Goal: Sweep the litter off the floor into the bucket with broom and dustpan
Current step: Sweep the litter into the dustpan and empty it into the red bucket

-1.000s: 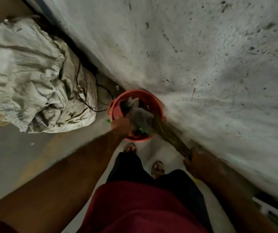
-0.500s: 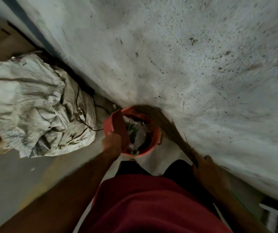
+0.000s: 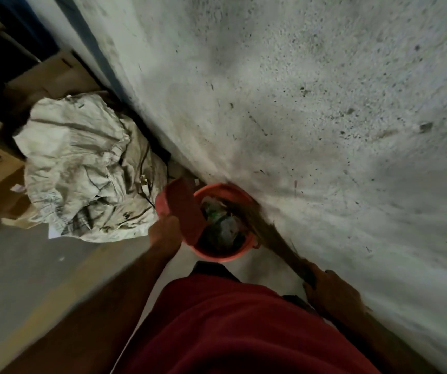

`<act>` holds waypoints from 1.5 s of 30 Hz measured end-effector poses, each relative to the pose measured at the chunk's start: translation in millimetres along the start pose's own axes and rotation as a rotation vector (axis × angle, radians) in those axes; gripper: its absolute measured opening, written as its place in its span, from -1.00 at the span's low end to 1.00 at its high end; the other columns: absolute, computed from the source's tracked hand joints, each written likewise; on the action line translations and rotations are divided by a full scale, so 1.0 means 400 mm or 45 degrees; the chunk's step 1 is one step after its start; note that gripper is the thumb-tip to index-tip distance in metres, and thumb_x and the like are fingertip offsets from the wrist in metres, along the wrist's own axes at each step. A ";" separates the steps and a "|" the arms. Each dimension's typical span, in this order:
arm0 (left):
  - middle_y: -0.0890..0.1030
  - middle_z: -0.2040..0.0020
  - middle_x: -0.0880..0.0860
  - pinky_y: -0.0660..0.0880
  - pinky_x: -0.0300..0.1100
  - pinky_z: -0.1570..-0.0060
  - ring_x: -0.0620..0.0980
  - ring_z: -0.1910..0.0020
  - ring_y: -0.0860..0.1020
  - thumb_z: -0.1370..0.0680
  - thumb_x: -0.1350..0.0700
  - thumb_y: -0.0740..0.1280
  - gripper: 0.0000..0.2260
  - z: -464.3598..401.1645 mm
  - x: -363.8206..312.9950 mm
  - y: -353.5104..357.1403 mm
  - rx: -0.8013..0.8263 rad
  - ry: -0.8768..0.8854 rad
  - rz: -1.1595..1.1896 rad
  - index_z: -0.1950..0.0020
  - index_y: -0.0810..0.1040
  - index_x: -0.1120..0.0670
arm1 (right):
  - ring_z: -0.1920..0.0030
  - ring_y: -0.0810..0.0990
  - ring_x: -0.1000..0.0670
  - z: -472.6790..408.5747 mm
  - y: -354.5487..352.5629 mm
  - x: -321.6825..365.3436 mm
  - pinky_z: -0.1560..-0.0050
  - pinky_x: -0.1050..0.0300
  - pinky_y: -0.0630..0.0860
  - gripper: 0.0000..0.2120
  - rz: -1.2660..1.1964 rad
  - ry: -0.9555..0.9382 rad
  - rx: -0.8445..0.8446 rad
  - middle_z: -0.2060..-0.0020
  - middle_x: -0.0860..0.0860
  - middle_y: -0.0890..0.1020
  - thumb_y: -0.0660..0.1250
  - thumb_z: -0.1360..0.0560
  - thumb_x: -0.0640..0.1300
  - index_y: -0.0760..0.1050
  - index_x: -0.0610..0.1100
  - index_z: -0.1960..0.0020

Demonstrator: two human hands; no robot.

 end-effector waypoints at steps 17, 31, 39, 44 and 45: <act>0.52 -0.05 0.28 0.45 0.12 -0.05 0.34 -0.01 0.55 -0.49 0.23 0.21 -0.73 0.239 0.184 0.046 -0.174 -0.281 0.229 -0.11 0.62 0.11 | 0.24 0.57 0.03 -0.119 0.111 0.079 0.28 0.15 0.51 -0.49 -0.133 -0.083 0.235 0.19 0.04 0.57 0.18 -0.57 -0.06 0.24 0.04 -0.51; 0.47 -0.10 0.10 0.48 0.03 -0.03 0.21 -0.07 0.56 -0.49 0.23 0.26 -0.64 0.152 0.190 0.004 0.019 -0.113 0.169 -0.20 0.53 -0.11 | 0.49 0.52 0.14 0.011 0.121 0.055 0.51 0.29 0.42 -0.64 -0.599 -0.002 0.389 0.24 -0.02 0.58 0.22 -0.63 -0.09 0.33 -0.03 -0.42; 0.47 -0.14 0.10 0.47 0.01 -0.08 0.16 -0.15 0.53 -0.52 0.11 0.24 -0.69 0.125 0.142 0.027 0.171 0.041 0.106 -0.24 0.49 -0.14 | -0.11 0.55 0.00 0.104 0.107 0.090 -0.08 0.14 0.44 -0.57 -0.648 0.015 0.169 -0.26 -0.02 0.55 0.21 -0.61 0.07 0.33 0.02 -0.46; 0.47 -0.25 0.08 0.45 0.04 -0.12 0.14 -0.24 0.45 -0.53 0.06 0.20 -0.68 0.179 0.128 0.029 0.157 0.016 0.183 -0.28 0.48 -0.09 | -0.05 0.49 0.09 0.168 0.042 0.084 -0.03 0.21 0.41 -0.50 -0.543 -0.117 0.082 -0.27 0.06 0.51 0.27 -0.59 0.10 0.24 0.10 -0.49; 0.47 -0.25 0.09 0.46 0.05 -0.12 0.15 -0.24 0.45 -0.54 0.07 0.21 -0.69 0.198 0.121 0.024 0.118 0.009 0.206 -0.27 0.50 -0.05 | -0.02 0.46 0.12 0.178 0.032 0.087 -0.02 0.24 0.39 -0.47 -0.551 -0.159 0.058 -0.27 0.05 0.52 0.30 -0.58 0.07 0.22 0.08 -0.50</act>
Point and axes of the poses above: each hand's wrist, its own z-axis away from the middle knuckle, its own y-axis out of the palm, x = y × z, the point moved 8 cm from there along -z, towards the middle knuckle
